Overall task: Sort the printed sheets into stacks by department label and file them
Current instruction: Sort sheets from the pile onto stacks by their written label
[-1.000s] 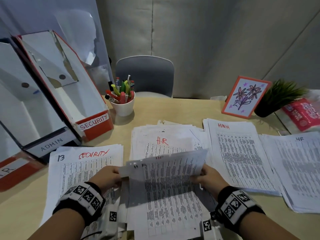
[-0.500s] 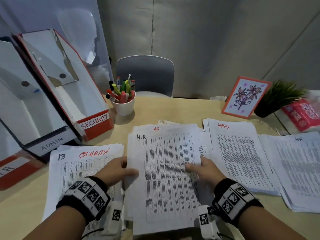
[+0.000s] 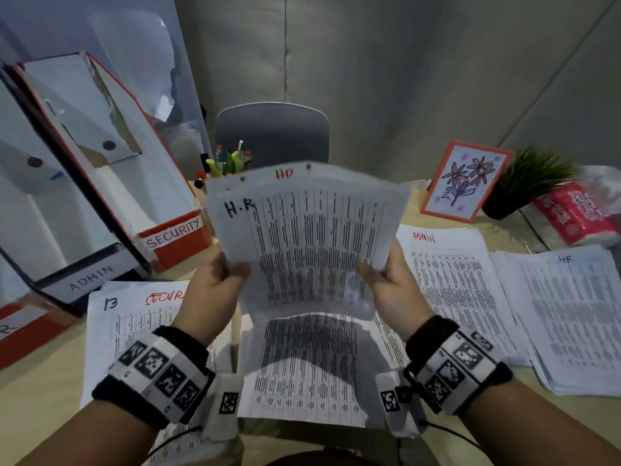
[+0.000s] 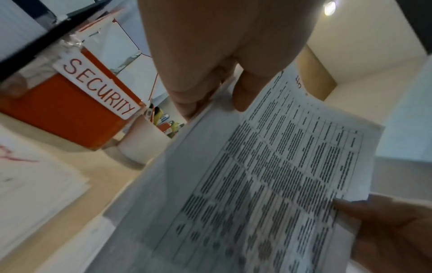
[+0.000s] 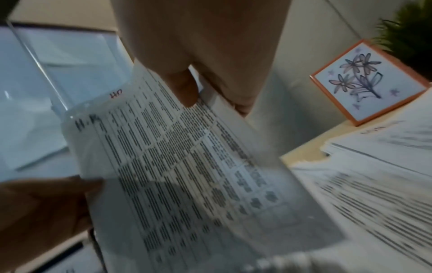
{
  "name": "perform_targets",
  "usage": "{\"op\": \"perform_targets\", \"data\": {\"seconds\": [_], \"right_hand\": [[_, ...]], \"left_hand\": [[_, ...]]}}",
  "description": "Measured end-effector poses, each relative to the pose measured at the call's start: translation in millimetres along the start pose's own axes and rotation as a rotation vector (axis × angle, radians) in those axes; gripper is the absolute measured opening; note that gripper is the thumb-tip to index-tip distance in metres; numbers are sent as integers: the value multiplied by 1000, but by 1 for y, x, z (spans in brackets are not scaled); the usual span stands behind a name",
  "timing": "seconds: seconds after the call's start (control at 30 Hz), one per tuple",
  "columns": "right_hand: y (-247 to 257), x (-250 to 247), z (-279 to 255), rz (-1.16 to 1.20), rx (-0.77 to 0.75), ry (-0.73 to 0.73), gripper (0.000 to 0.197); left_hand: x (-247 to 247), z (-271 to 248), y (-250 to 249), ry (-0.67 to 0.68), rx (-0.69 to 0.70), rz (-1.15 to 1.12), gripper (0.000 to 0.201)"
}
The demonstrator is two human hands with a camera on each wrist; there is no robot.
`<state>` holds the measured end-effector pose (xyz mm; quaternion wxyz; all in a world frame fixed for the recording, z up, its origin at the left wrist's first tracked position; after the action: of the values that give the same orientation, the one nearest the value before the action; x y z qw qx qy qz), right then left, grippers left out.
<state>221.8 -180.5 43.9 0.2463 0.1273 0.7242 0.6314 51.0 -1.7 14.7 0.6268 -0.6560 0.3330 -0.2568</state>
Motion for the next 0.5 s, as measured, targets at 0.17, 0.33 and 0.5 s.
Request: {"op": "perform_targets", "data": {"seconds": [0.17,0.33,0.5], "right_hand": [[-42,17,-11,-157,124,154,44],[-44,15,-4,-174,144,134,40],[-46,4,1,-189,203,-35,11]], "left_hand": [[7,-12,27,16,-130,87,34],[7,-8,25,-50,-148,127,26],[2,-4,22,-95,-119,193,25]]}}
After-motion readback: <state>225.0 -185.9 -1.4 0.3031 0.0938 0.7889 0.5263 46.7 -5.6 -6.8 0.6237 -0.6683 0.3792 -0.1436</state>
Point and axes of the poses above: each hand's wrist, its own z-axis towards the middle knuckle, its own x-axis out of the palm, y = z × x, the point moved 2 cm from there along z, towards the middle knuckle, and after that the axes turned 10 degrees about y, right-handed, at the moved point
